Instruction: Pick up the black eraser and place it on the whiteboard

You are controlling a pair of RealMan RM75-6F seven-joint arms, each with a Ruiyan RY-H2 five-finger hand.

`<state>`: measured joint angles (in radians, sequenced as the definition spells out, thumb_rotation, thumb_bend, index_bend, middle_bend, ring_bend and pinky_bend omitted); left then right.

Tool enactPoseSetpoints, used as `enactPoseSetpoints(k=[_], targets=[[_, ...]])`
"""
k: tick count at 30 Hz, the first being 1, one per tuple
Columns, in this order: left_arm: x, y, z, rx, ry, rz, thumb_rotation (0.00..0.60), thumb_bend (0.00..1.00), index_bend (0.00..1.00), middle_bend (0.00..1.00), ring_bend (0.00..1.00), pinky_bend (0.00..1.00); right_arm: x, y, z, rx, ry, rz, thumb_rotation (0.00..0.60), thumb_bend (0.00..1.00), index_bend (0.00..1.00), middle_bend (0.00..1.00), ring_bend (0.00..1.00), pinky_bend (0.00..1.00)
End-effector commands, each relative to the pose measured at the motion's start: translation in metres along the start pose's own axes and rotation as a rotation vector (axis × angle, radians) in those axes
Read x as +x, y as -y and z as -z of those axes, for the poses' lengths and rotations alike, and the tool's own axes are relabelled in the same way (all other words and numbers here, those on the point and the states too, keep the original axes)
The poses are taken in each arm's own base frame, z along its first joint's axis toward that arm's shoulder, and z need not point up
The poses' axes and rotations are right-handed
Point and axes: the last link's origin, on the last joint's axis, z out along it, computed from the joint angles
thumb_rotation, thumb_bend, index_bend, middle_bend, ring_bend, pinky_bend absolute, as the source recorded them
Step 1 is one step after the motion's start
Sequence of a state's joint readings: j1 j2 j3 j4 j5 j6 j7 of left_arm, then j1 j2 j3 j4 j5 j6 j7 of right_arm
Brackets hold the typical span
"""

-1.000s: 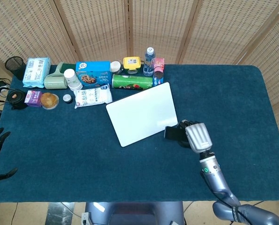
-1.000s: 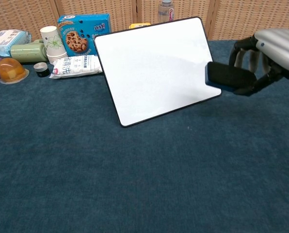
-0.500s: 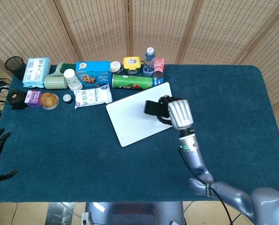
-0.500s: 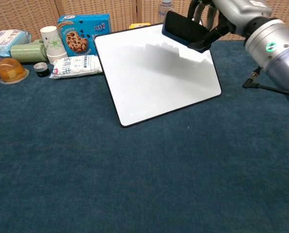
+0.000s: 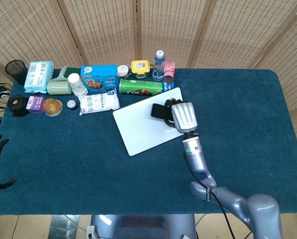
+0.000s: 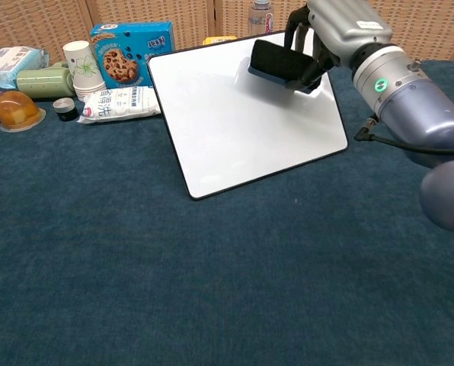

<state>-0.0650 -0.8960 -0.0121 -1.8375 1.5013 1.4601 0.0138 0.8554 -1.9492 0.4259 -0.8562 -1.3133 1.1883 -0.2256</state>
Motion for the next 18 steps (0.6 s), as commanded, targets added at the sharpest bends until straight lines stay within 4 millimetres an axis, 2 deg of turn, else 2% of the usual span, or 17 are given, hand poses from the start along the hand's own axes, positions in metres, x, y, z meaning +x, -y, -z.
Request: enactPoseSetpoints(k=[1,11,14,16,18], targets=[[0.0,0.0,-0.001,-0.002,0.002,0.001,0.6,0.08,0.0,0.0,0.0,0.07,-0.006,0.001,-0.004,-0.013,0.007,-0.003,0.6,0.33,0.55,0.62,0.58,0.64],[0.001,0.0,-0.001,-0.005,0.007,0.006,0.6,0.08,0.0,0.0,0.0,0.07,-0.015,0.002,-0.008,-0.035,0.021,-0.016,0.6,0.32,0.53,0.6,0.56,0.63],[0.001,0.0,0.0,-0.006,0.004,0.008,0.6,0.08,0.0,0.0,0.0,0.07,-0.019,0.002,-0.006,-0.039,0.057,-0.05,0.6,0.29,0.4,0.47,0.44,0.55],[0.001,0.0,0.0,-0.006,0.004,0.009,0.6,0.08,0.0,0.0,0.0,0.07,-0.02,0.001,-0.005,-0.042,0.074,-0.051,0.6,0.26,0.26,0.31,0.3,0.46],[0.001,0.0,0.0,-0.008,0.004,0.009,0.6,0.08,0.0,0.0,0.0,0.07,-0.023,-0.001,-0.004,-0.049,0.104,-0.051,0.6,0.23,0.17,0.2,0.2,0.38]])
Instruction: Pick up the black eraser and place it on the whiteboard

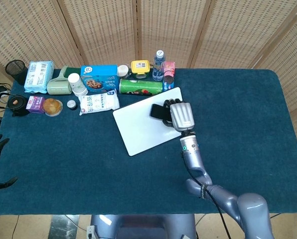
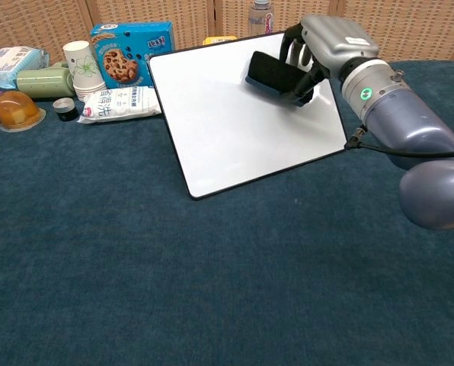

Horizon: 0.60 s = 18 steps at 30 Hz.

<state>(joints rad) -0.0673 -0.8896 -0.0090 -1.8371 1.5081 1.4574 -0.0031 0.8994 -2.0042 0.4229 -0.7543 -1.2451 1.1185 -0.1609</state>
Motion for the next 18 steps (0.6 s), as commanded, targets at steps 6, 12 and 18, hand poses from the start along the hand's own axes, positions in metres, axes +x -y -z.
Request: enactPoseSetpoints(k=[6,12,18], targets=[[0.0,0.001,0.001,0.0,-0.004,0.002,0.6,0.08,0.0,0.0,0.0,0.07,0.0,-0.005,0.004,-0.022,0.029,0.008,0.6,0.15,0.06,0.04,0.06,0.25],[0.0,0.0,0.001,-0.002,-0.005,0.001,0.6,0.08,0.0,0.0,0.0,0.07,0.003,-0.005,0.007,-0.02,0.01,0.009,0.6,0.11,0.05,0.0,0.04,0.22],[0.0,0.0,0.002,-0.005,-0.005,-0.002,0.6,0.08,0.0,0.0,0.0,0.07,0.004,-0.004,0.013,-0.019,-0.006,-0.007,0.6,0.02,0.04,0.0,0.01,0.2]])
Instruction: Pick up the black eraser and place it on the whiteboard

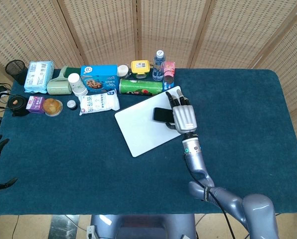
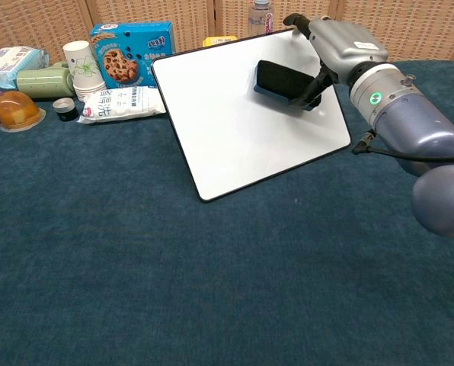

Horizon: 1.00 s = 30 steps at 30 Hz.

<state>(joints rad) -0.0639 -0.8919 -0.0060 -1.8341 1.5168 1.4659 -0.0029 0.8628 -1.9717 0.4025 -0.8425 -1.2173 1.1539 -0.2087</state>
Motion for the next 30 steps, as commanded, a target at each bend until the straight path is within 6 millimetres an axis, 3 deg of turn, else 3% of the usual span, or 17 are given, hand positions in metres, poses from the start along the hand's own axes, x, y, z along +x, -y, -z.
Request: enactPoseSetpoints(k=[1,20,27,30], targets=[[0.0,0.0,0.0,0.001,-0.001,0.0,0.6,0.08,0.0,0.0,0.0,0.07,0.001,0.001,0.003,-0.001,-0.007,-0.007,0.6,0.01,0.03,0.0,0.0,0.19],[0.001,0.001,0.001,-0.001,-0.007,0.004,0.6,0.08,0.0,0.0,0.0,0.07,-0.008,0.013,0.019,-0.024,0.025,-0.022,0.6,0.0,0.0,0.0,0.0,0.15],[0.002,0.002,0.001,-0.003,-0.01,0.009,0.6,0.08,0.0,0.0,0.0,0.07,0.001,0.01,0.021,-0.02,-0.003,-0.024,0.6,0.0,0.0,0.0,0.0,0.15],[0.003,0.003,0.001,-0.005,-0.012,0.013,0.6,0.08,0.0,0.0,0.0,0.07,0.019,-0.001,0.028,0.001,-0.037,-0.019,0.6,0.0,0.0,0.0,0.0,0.15]])
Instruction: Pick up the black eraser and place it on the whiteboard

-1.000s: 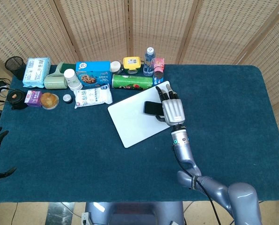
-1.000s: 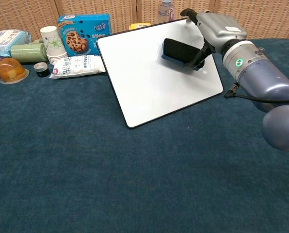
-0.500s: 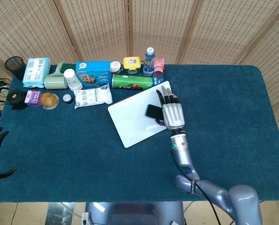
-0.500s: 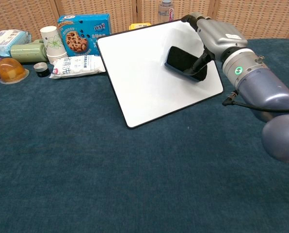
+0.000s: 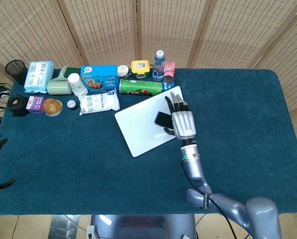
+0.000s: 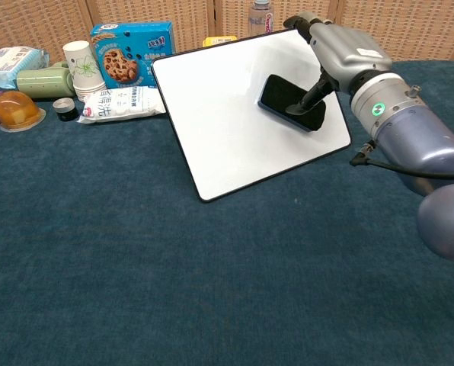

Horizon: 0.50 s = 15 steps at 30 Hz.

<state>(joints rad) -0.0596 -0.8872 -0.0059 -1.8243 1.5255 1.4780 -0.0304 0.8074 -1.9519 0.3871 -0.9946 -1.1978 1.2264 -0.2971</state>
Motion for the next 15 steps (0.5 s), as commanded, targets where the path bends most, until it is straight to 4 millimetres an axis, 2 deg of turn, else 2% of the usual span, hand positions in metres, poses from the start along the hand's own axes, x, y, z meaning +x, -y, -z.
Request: enactPoseSetpoints(k=[1,8,12,15], targets=[[0.0,0.0,0.0,-0.002,-0.001,0.001,0.6,0.08,0.0,0.0,0.0,0.07,0.018,-0.013,0.008,0.021,-0.027,0.004,0.6,0.0,0.0,0.0,0.0,0.15],[0.0,0.0,0.001,-0.007,0.0,0.001,0.6,0.08,0.0,0.0,0.0,0.07,0.071,-0.066,0.046,0.055,0.088,0.008,0.6,0.0,0.0,0.0,0.01,0.13],[0.0,-0.001,0.001,-0.01,0.0,-0.004,0.6,0.08,0.0,0.0,0.0,0.07,0.1,-0.103,0.073,0.054,0.136,0.026,0.6,0.0,0.08,0.05,0.05,0.12],[-0.001,-0.003,0.001,-0.011,0.001,-0.011,0.6,0.08,0.0,0.0,0.0,0.07,0.113,-0.126,0.091,0.039,0.145,0.063,0.6,0.0,0.14,0.08,0.06,0.12]])
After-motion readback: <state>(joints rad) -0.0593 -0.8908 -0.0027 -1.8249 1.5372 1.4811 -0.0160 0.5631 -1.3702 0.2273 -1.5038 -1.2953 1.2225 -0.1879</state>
